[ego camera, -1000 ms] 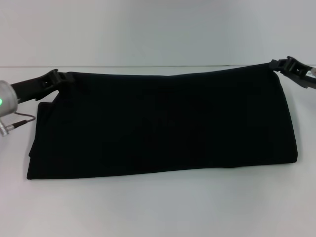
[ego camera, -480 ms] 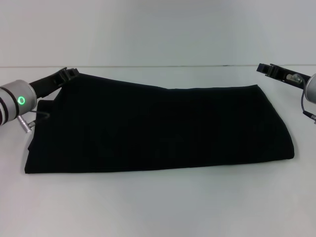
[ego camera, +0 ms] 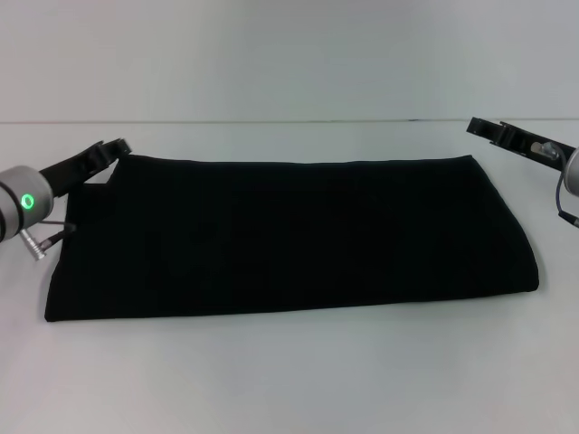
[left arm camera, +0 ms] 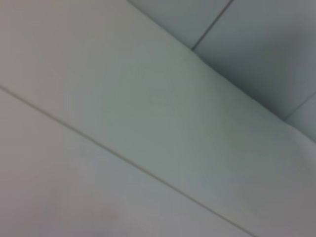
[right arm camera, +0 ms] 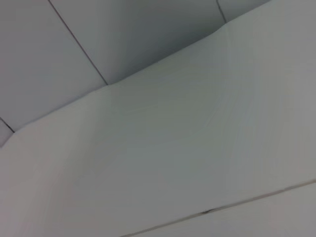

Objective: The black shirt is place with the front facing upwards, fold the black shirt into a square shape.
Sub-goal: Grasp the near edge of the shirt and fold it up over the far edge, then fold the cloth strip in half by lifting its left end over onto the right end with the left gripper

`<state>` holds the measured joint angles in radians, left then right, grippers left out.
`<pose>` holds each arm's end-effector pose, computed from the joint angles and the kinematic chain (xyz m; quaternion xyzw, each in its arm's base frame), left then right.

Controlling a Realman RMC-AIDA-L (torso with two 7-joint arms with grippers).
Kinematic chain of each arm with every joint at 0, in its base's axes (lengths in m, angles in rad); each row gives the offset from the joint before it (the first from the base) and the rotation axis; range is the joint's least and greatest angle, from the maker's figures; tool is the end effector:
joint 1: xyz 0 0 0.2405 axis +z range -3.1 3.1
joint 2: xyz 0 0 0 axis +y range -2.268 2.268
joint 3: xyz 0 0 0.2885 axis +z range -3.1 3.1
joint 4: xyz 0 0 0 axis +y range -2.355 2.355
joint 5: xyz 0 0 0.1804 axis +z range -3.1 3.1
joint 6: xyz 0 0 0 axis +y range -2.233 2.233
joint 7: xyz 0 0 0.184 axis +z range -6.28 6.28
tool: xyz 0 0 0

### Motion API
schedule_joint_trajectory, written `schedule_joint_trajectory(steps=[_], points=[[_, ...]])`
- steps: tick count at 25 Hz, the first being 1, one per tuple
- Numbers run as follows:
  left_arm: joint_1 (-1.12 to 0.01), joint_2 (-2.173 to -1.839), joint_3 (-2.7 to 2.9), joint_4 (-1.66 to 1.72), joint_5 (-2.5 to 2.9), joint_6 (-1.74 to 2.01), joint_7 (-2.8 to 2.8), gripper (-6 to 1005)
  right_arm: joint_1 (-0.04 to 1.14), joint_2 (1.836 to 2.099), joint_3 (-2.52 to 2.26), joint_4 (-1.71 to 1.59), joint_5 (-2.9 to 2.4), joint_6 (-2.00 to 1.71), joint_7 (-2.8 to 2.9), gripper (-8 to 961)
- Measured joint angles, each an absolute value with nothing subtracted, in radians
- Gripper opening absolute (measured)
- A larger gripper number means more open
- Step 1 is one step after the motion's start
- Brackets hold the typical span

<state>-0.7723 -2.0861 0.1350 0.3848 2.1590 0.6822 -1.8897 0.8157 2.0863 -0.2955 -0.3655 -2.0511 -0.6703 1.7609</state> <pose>-0.3261 0.4627 -0.0193 -0.6229 -0.6055 -0.2857 0.4048 0.2909 0.4789 -0.0307 -0.6960 0.5348 0.2636 0.4000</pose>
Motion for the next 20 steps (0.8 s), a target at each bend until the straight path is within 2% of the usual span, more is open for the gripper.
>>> schedule_joint_trajectory(steps=[5,7,8,11,16,19,20], points=[[-0.749,-2.085,0.135,0.391,2.144,0.685,-1.881,473,0.787,2.083,-0.296,-0.37,-2.033,-0.755,1.717,563],[-0.731,-2.076,0.134,0.399,2.124,0.76,-1.881,476,0.77,2.078,-0.296,-0.371,-2.029,-0.835,1.661,567],[-0.717,-2.066,0.132,0.402,2.11,0.819,-1.881,477,0.758,2.073,-0.296,-0.372,-2.029,-0.896,1.625,569],[-0.679,-2.03,0.132,0.399,2.08,0.997,-1.891,660,0.721,2.06,-0.304,-0.374,-2.034,-1.072,1.503,574],[-0.609,-1.955,0.155,0.387,2.091,1.272,-2.041,848,0.647,2.05,-0.412,-0.407,-2.036,-1.329,1.274,584],[-0.566,-1.902,0.23,0.397,2.098,1.419,-2.174,873,0.612,2.057,-0.46,-0.43,-2.036,-1.385,1.202,590],[-0.554,-1.894,0.243,0.408,2.098,1.465,-2.196,881,0.602,2.062,-0.477,-0.436,-2.036,-1.392,1.182,626]])
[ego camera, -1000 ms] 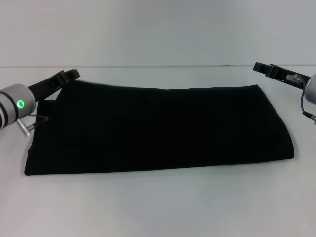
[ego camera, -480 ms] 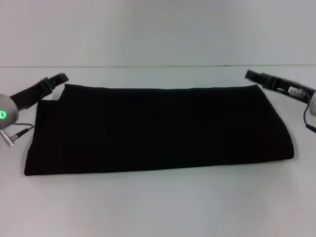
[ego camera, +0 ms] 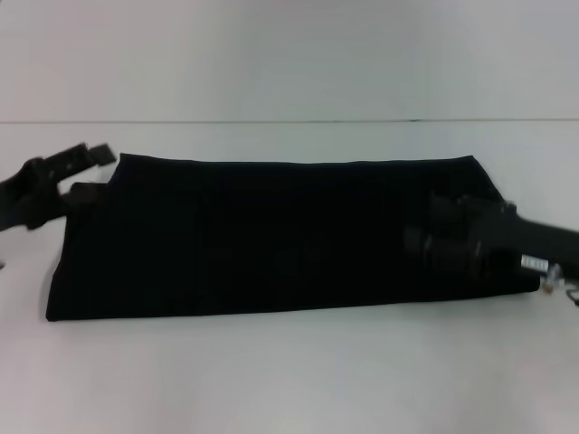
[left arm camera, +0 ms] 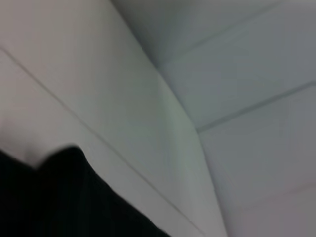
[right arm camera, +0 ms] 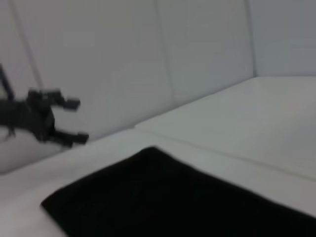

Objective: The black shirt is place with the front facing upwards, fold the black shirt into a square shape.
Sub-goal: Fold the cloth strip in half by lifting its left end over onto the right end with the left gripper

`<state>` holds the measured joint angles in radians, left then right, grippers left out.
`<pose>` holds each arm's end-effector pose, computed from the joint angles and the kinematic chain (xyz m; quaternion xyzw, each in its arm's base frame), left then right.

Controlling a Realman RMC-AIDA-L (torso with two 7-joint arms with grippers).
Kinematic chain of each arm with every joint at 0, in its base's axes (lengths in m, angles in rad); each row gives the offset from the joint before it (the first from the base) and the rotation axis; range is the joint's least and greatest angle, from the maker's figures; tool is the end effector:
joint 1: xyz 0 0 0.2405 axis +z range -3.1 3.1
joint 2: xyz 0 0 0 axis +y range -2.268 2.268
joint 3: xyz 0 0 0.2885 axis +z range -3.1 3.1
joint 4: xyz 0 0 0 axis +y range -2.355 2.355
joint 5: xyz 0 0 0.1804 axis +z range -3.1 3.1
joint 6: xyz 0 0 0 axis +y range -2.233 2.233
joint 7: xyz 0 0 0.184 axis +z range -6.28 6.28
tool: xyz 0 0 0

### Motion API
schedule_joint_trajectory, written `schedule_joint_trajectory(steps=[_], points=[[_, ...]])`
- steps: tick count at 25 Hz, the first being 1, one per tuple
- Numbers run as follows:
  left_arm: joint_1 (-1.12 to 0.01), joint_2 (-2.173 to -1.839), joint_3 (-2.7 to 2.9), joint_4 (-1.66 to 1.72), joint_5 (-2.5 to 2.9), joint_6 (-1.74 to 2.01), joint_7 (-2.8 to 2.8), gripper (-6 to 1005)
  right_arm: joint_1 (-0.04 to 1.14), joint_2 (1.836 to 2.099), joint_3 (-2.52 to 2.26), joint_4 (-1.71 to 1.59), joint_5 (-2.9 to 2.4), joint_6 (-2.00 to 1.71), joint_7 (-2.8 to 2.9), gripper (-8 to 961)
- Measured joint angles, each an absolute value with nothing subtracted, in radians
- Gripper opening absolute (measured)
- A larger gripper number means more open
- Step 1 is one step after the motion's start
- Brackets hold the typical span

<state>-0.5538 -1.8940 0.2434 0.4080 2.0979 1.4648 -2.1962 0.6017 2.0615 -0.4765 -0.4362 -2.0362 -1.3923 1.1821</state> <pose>-0.3184 0.3758 0.0381 -0.6503 -0.6436 -0.3787 0.1397 0.2663 0.3664 -0.0553 -0.9147 0.2250 0.2576 0.2155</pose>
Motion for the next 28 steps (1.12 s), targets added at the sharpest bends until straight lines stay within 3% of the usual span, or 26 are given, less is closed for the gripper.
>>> schedule_joint_trajectory(steps=[8,28], points=[[-0.432,-1.904,0.275,0.552,2.15,1.637,-2.377,891,0.572,2.087,-0.593,-0.425,-2.036,-1.405,1.048,947],[-0.412,-1.916,0.278,0.551,2.365,1.481,-2.574,894,0.576,2.095,-0.582,-0.358,-2.027,-1.344,0.971,946]])
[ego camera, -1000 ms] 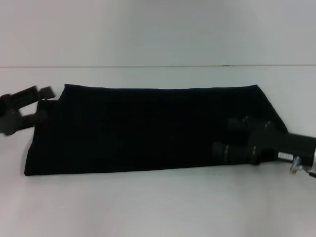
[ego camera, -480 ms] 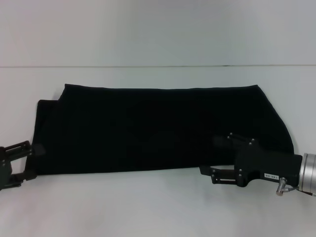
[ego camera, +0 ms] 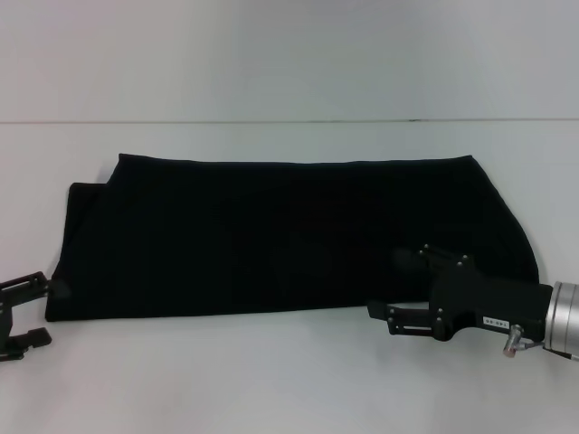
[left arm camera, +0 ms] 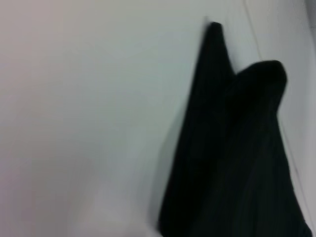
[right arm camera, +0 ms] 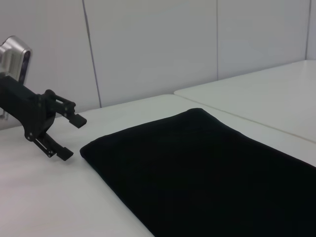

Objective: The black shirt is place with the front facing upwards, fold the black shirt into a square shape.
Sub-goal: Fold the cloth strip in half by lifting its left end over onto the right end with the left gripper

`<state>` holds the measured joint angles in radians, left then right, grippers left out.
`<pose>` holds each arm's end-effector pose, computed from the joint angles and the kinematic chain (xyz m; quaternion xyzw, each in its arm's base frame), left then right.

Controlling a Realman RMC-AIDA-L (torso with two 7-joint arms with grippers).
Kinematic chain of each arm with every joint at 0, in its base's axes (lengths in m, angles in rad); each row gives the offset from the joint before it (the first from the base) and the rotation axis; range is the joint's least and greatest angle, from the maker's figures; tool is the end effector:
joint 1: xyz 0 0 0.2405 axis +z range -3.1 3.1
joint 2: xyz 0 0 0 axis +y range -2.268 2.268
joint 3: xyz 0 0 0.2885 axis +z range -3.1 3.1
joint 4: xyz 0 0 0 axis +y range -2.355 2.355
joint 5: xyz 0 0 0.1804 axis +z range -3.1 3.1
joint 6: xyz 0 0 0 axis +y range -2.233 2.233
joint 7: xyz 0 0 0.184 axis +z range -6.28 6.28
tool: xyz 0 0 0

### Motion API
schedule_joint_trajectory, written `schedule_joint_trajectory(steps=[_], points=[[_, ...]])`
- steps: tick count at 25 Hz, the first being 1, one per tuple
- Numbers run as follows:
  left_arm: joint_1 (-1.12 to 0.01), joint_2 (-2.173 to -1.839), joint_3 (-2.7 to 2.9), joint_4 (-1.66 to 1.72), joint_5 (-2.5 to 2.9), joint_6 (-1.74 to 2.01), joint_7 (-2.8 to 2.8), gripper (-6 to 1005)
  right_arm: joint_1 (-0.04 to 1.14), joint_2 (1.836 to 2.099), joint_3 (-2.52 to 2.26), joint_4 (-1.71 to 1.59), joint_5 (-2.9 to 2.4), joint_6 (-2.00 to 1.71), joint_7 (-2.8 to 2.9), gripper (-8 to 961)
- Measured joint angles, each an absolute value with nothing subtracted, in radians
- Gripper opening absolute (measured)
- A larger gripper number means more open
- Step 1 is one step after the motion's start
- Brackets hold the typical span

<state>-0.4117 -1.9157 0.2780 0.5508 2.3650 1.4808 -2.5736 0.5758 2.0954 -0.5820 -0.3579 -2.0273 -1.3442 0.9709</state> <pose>-0.3907 0.3029 0.0224 -0.5220 -0.8038 -0.2516 0.1346 0.2701 0.3380 -0.0958 -0.9435 0.1590 0.2199 0.1902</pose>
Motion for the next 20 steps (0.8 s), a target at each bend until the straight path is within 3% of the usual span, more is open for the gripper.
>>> schedule_joint_trajectory(steps=[20], points=[[-0.458,-1.918,0.287,0.506,2.373,1.376,-2.614,895,0.578,2.095,-0.583,-0.348,-2.017,-1.344,0.971,946]])
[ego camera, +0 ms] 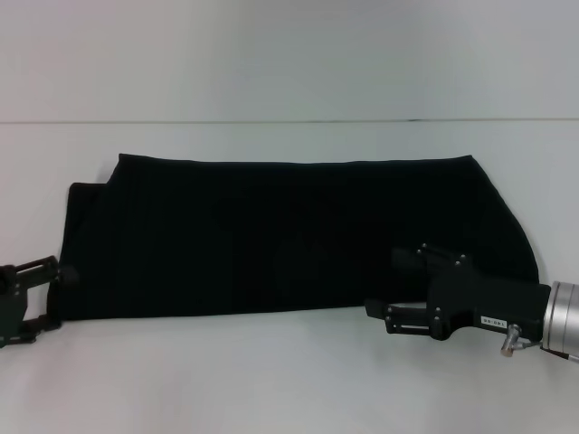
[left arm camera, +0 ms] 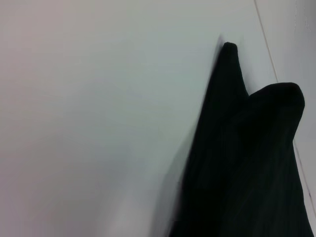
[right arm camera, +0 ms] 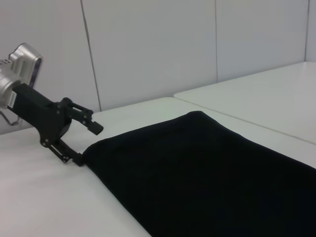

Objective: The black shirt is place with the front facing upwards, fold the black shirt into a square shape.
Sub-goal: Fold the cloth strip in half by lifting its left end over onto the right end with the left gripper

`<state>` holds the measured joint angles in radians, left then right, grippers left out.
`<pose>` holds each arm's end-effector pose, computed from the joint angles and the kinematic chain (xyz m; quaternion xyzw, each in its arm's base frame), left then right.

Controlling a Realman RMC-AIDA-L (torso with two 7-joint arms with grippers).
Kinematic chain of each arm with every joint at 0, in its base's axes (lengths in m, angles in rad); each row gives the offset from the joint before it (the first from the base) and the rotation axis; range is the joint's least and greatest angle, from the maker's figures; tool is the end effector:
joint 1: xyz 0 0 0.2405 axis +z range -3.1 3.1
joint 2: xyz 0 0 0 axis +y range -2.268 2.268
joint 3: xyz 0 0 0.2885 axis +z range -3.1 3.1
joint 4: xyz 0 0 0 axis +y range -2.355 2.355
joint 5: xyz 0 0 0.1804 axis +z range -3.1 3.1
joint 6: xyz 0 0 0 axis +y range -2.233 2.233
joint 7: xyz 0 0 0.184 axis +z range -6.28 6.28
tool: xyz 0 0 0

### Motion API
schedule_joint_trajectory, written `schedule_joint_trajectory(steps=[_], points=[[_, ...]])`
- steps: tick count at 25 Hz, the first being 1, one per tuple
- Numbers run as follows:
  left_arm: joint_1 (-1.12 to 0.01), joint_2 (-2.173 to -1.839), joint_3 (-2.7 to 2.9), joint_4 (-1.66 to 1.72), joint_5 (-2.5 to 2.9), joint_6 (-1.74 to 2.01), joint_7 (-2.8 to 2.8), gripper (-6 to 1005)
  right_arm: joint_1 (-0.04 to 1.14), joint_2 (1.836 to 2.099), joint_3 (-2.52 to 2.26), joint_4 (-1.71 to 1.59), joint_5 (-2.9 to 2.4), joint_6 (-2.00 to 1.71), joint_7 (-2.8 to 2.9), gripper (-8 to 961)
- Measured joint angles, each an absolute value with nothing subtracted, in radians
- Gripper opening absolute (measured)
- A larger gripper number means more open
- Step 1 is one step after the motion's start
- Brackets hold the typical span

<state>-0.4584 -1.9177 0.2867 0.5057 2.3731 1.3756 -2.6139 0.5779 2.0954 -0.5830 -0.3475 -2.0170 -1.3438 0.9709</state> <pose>-0.3902 0.3239 0.0154 -0.5039 -0.8121 -0.2511 0.1531 0.2685 0.3381 -0.0967 -0.9418 0.1625 0.2251 0.1896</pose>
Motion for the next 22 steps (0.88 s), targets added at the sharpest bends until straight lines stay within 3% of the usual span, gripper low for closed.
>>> schedule_joint_trajectory(steps=[13,22], points=[[-0.534,-1.918,0.329,0.469,2.372,1.313,-2.606,886,0.58,2.095,-0.583,-0.336,-2.017,-1.344,0.974,947],[-0.53,-1.922,0.341,0.487,2.369,1.315,-2.591,740,0.58,2.095,-0.583,-0.336,-2.011,-1.343,0.978,947]])
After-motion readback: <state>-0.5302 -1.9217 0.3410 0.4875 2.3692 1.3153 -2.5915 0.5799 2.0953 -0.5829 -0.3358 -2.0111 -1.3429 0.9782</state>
